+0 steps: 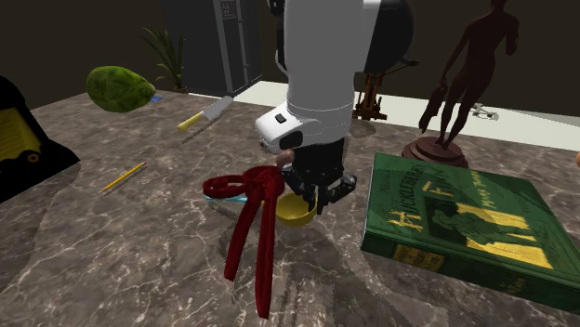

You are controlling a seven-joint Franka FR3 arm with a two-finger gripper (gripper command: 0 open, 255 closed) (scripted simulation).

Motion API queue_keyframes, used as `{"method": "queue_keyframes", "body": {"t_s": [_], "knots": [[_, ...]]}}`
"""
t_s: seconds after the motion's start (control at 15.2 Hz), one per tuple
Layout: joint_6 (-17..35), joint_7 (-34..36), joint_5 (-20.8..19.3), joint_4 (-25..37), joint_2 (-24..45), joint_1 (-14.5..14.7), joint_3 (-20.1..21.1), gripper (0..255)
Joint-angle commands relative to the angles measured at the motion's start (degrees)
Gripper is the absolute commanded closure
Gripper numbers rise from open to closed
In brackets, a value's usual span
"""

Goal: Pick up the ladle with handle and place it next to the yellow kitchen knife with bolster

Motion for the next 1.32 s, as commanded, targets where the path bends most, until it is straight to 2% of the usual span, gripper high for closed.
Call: {"method": "queue_keyframes", "body": {"t_s": [0.0,0.59,1.25], "knots": [[-1.2,0.0,0.0,0.8,-0.5,0.0,0.0,255],[-7.7,0.1,0.1,6.6,-1.2,0.2,0.1,255],[-16.1,0.3,0.0,16.1,-0.1,0.6,0.1,255]]}}
